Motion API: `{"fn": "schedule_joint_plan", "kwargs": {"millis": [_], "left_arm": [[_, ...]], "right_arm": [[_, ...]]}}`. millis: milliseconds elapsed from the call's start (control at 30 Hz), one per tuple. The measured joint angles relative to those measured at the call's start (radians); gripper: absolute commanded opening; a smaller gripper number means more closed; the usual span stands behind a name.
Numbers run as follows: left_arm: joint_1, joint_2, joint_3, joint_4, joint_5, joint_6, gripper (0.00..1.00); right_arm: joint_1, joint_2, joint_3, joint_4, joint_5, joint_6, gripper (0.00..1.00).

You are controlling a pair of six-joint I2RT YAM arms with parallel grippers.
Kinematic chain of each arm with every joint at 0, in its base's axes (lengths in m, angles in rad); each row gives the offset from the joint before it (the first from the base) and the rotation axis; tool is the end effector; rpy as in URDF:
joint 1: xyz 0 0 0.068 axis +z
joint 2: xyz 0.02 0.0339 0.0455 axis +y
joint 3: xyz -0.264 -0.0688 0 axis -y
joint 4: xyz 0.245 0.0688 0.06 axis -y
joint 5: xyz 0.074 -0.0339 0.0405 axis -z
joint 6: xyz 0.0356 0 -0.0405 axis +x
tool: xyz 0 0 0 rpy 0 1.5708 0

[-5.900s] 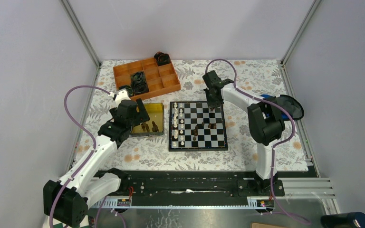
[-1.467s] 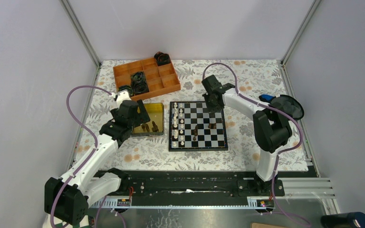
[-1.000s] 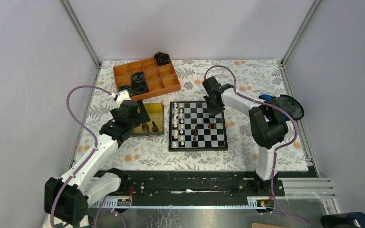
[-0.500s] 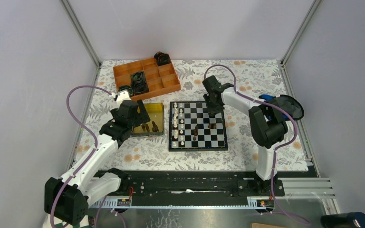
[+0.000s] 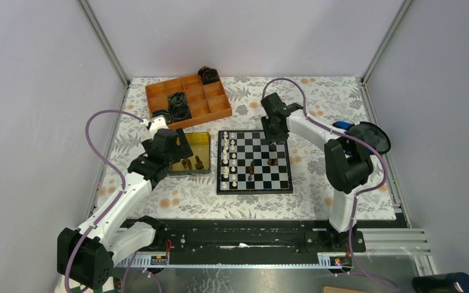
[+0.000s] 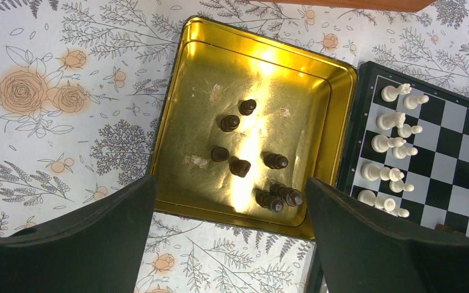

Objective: Set up the chess pieces on the board
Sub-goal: Place the chess piece on the chessboard, then pick up the chess piece from the chessboard.

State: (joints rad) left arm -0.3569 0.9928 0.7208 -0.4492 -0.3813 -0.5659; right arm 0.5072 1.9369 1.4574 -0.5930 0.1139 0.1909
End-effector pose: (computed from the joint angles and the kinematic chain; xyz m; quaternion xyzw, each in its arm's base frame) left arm 0.1998 -0.0603 0.2559 -0.1710 0.8816 -0.0256 0.4392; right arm 0.3619 0.1965 0.2041 -0.1385 0.9577 0.0324 0.2502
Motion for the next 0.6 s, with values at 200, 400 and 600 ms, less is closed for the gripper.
{"fn": "schedule_joint_plan", "kwargs": {"millis": [200, 400, 600], "left_arm": [[0.0, 0.0, 0.0, 0.0, 0.0, 0.0, 0.99], [0.0, 0.0, 0.0, 0.0, 0.0, 0.0, 0.99], [0.0, -0.002, 0.0, 0.0, 0.0, 0.0, 0.99]], "right_arm": [[0.045, -0.084, 0.005, -0.033, 0.01, -0.003, 0.52], [0.154, -0.122, 0.019, -0.054, 0.009, -0.002, 0.53], [0.214, -0.122, 0.018, -0.061, 0.005, 0.012, 0.54]]}}
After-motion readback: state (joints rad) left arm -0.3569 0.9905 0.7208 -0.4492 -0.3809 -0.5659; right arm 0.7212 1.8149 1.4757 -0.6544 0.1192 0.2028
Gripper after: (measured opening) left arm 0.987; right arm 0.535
